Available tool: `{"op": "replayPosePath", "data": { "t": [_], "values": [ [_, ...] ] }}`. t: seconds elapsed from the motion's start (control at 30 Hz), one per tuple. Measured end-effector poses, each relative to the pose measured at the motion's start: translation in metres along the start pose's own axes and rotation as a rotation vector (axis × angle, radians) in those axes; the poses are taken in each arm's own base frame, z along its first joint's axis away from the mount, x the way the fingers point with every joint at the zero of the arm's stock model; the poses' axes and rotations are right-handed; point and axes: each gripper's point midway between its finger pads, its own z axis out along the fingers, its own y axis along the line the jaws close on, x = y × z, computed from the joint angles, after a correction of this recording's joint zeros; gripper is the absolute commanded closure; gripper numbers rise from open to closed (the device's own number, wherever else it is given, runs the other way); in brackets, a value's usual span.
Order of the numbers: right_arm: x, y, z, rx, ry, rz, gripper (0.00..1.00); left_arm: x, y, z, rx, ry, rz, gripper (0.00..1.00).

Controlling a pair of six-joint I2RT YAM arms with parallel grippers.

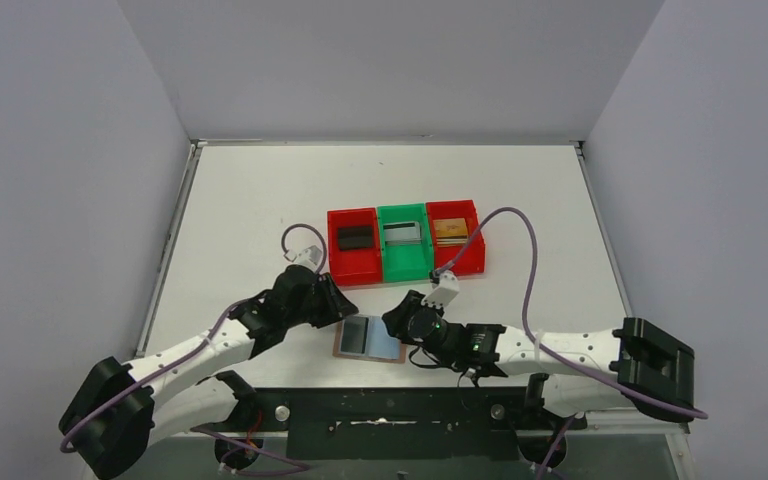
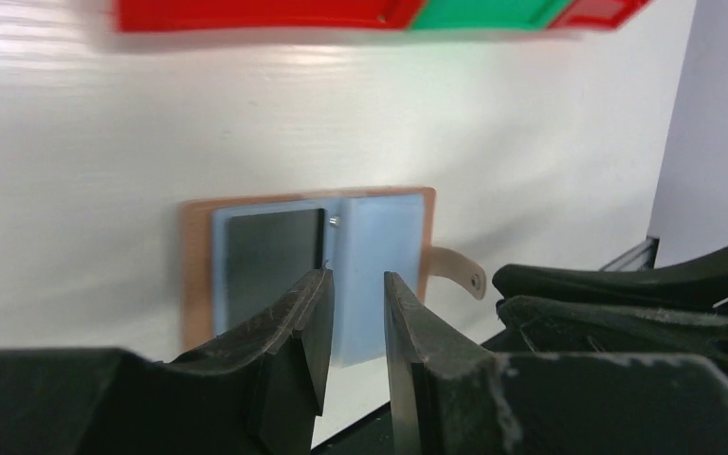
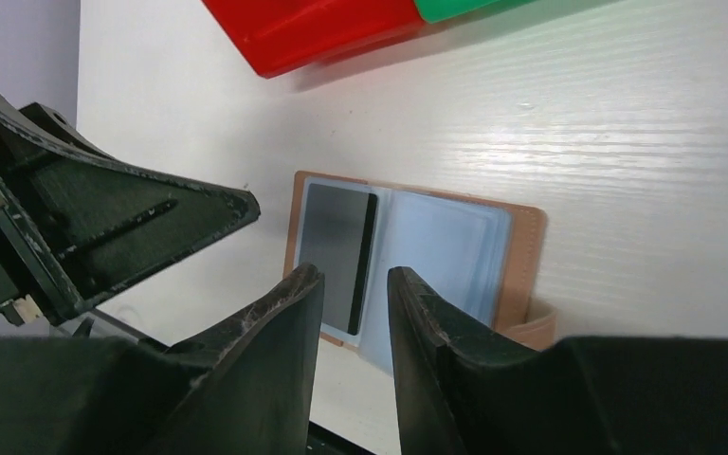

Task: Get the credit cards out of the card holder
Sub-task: Remove the credit card from the card holder.

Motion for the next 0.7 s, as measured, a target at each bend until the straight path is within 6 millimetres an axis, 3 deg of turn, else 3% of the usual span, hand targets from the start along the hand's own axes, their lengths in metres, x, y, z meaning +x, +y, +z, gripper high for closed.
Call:
{"op": "replayPosePath", "data": {
  "t": [0.17, 0.37, 0.53, 0.7],
  "values": [
    [0.021, 0.020, 0.018, -0.029, 0.090, -0.057, 0.68, -0.019, 0.031, -0.017, -0.064, -0.072, -0.053, 0.68],
    [0.043, 0.040, 0.038, -0.061, 0.185, -0.077, 0.69, -0.028, 0.047, -0.029, -0.088, -0.111, -0.086, 0.65],
    [0.060, 0.032, 0.049, -0.025, 0.252, -0.085, 0.69, -0.021, 0.056, -0.032, -0.101, -0.099, -0.091, 0.60],
    [0.075, 0.015, 0.050, 0.027, 0.312, -0.086, 0.70, -0.012, 0.053, -0.030, -0.060, -0.061, -0.090, 0.60]
  ]
}}
